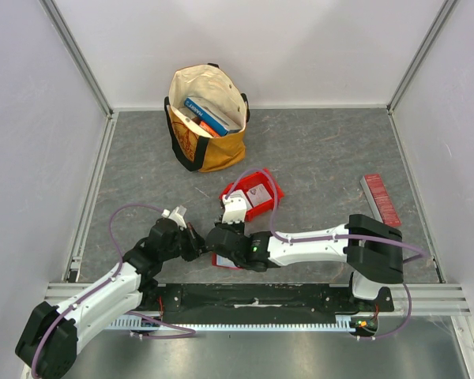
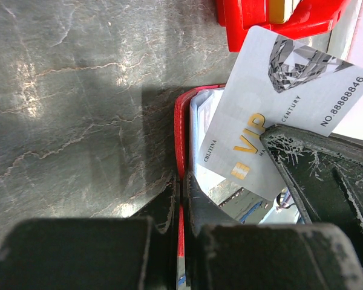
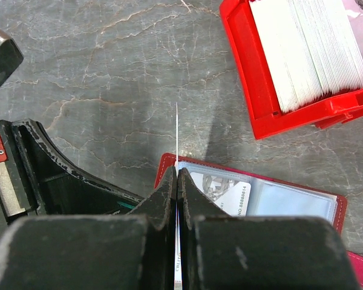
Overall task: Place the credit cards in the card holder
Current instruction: Insert the credit card into the card holder.
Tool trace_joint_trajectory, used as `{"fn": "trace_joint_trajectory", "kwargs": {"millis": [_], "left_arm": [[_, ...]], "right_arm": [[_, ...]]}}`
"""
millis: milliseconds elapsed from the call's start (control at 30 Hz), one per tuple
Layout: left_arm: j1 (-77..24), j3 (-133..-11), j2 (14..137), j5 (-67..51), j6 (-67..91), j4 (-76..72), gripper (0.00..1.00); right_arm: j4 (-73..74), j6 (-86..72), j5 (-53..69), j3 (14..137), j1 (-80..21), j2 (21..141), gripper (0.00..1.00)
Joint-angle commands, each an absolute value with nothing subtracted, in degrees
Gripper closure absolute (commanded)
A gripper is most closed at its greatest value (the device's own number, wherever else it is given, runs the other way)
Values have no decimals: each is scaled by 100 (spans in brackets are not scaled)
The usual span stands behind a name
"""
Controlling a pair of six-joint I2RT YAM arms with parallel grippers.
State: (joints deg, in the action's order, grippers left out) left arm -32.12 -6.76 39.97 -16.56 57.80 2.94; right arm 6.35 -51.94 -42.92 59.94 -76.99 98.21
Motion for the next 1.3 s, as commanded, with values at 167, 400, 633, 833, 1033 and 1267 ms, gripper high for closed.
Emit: {"fn": "trace_joint_trajectory", "kwargs": {"millis": [167,400,633,833,1033,1267], "left_arm": [[-3217,-738,3990,-1687,5933,211,98],[-3217,-791,3946,-1731,5959,211,98],[-3225,-773,3850,-1758,5977,220,98],[-3217,-756,3762,-1749,5977,281,98],[-3217,-651,3683,-1670,5977,316,98],[-3217,-545,3727,-1564,5898,378,98]], "right_arm": [[860,-5317,-4254,6169,-7804,10036,100],[1783,-5414,-4667,6916,-8129,10476,100],[3127,-5458,-5220,8014,-8516,11082,100],[4095,-5835,-5554,8358,-8631,11329,100],[4263,-6117,-5678,7902,-8631,10794,100],[3983,-6706,-5336,6507,-8587,9687,100]]}}
